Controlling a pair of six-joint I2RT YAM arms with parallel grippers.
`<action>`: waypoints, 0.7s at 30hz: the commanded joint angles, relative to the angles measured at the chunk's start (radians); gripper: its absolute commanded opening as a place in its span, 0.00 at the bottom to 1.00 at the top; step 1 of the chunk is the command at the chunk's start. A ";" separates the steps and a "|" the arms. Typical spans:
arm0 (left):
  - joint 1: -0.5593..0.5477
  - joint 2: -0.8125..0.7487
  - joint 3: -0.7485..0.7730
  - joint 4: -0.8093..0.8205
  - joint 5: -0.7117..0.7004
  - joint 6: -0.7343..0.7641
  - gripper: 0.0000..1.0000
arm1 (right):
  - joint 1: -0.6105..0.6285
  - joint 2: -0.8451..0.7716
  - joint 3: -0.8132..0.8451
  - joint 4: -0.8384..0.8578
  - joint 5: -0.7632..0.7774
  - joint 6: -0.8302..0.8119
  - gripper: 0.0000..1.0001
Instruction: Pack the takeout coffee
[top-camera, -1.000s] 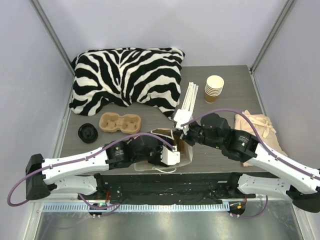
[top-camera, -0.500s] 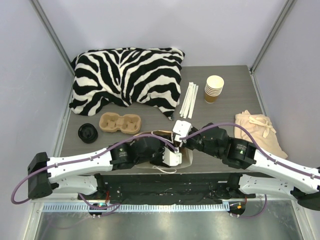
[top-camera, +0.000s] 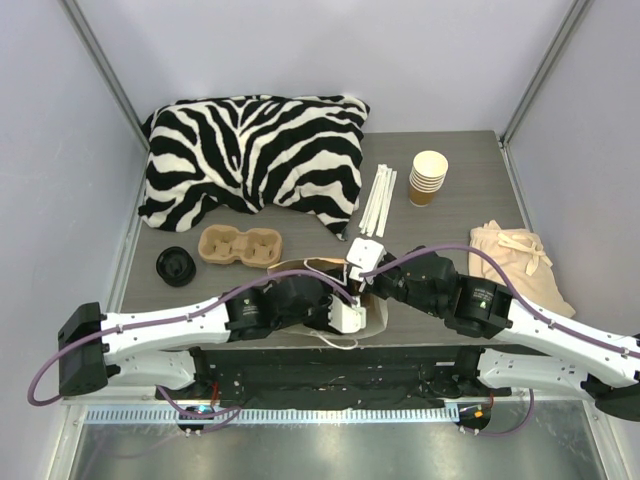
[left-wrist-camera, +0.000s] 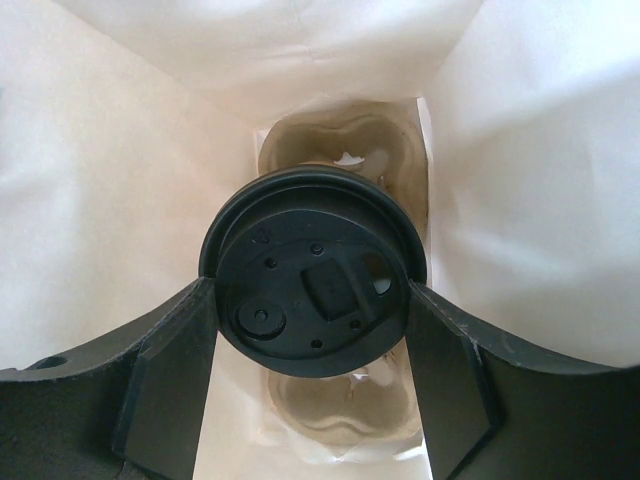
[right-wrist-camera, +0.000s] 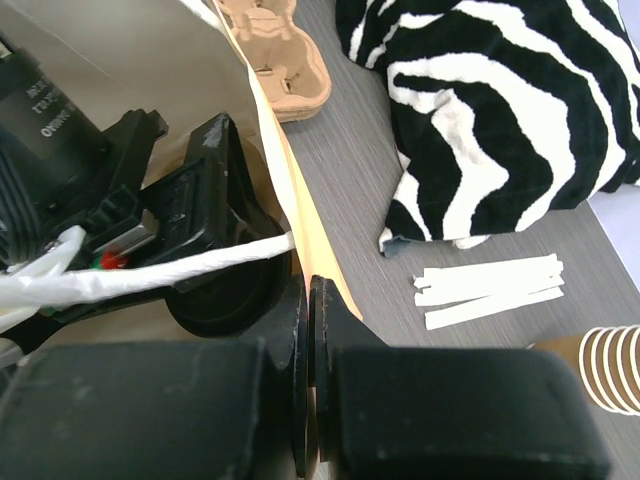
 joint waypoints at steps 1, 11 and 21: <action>-0.003 -0.024 -0.037 0.017 0.014 0.024 0.00 | 0.004 -0.016 0.024 0.109 0.035 0.048 0.01; -0.030 -0.029 -0.057 0.044 0.009 0.065 0.00 | 0.003 -0.016 0.018 0.150 0.049 0.042 0.01; -0.044 -0.017 -0.071 0.132 -0.028 0.114 0.00 | 0.003 -0.015 0.019 0.144 0.023 0.063 0.01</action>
